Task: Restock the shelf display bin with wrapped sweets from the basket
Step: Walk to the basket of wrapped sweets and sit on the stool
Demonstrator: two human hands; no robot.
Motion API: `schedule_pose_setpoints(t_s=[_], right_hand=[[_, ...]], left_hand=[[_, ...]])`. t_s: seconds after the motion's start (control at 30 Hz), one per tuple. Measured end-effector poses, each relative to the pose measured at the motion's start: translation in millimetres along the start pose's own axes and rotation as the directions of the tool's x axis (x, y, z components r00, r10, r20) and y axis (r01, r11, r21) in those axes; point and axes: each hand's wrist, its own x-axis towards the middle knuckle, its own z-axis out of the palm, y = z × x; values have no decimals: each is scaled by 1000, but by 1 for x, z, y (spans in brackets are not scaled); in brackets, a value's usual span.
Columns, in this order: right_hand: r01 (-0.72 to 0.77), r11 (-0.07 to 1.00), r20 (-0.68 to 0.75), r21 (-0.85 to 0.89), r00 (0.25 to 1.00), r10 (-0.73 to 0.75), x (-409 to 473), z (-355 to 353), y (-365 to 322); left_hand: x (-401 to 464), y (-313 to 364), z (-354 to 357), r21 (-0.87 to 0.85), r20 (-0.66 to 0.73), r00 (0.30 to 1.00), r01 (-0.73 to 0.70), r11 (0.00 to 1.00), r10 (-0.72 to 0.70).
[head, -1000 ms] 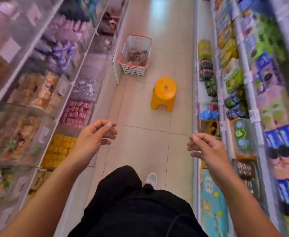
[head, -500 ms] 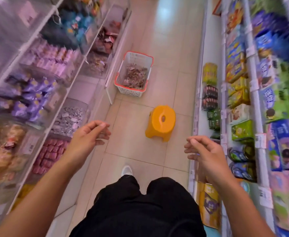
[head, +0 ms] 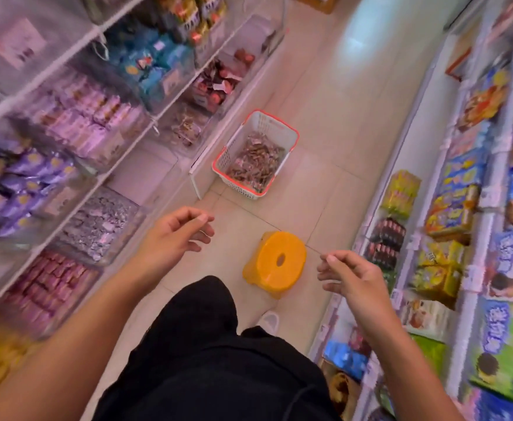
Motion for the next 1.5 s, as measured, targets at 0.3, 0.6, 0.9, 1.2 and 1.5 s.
schedule_pose_setpoints(t_s=[0.3,0.6,0.9,1.2,1.5], right_hand=[[67,956,269,-286,963,13,171,87,-89],[149,895,386,-420,922,28,281,136,-158],[183,751,509,-635,830,228,482,174,-70],[458,525,655,-717,701,283,752,295,260],[660,421,717,-622,697,-34,768,353,340]], left_hand=[[97,-18,-86,-242,-358,921,71,968,-157],[236,22,-103,-202,-260,944,155,967,-205],[394,-84,-30,-275,-281,876,319,907,-393],[613,-396,41,-429,-318,736,450,783,-598],[639,-516,23,-578,-430,717,249,778,-549]])
